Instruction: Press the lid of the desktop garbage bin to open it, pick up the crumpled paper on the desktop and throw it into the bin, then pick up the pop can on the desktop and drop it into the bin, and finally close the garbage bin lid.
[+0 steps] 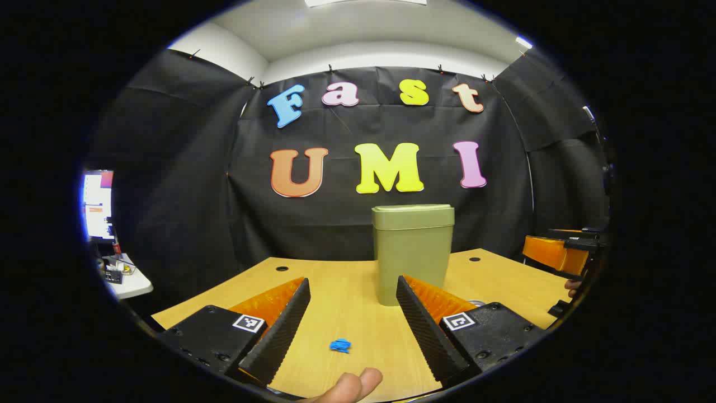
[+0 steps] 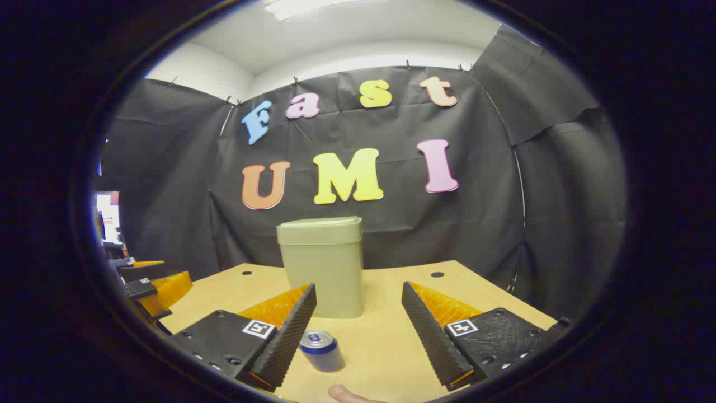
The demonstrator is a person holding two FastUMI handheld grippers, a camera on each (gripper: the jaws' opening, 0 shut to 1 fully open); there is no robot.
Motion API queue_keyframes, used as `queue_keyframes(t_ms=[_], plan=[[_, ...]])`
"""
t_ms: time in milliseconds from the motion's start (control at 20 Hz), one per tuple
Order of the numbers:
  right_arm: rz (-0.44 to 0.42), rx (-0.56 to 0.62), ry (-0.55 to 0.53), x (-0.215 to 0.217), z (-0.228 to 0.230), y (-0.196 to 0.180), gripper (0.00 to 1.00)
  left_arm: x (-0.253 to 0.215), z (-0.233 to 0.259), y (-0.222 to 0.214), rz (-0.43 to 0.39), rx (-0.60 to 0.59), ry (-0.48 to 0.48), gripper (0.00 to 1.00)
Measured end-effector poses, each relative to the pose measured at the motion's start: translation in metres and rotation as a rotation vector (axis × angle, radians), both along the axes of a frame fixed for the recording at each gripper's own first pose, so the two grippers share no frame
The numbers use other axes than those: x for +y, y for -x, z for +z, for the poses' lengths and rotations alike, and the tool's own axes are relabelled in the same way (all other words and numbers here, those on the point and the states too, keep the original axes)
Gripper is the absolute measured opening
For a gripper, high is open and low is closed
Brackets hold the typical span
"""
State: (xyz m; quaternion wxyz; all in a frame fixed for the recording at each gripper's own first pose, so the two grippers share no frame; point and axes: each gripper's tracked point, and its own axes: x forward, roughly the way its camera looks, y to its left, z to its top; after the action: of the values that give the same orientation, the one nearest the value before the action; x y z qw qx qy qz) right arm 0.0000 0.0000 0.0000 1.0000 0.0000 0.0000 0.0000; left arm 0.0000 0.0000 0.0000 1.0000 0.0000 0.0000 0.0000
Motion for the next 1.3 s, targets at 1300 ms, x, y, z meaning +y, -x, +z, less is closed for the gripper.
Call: queue_keyframes(t_ms=[1300], plan=[[0.026, 0.008, 0.082, 0.038, -0.012, 0.018, 0.94, 0.006, -0.031, -0.009, 0.042, 0.072, 0.023, 1.0]])
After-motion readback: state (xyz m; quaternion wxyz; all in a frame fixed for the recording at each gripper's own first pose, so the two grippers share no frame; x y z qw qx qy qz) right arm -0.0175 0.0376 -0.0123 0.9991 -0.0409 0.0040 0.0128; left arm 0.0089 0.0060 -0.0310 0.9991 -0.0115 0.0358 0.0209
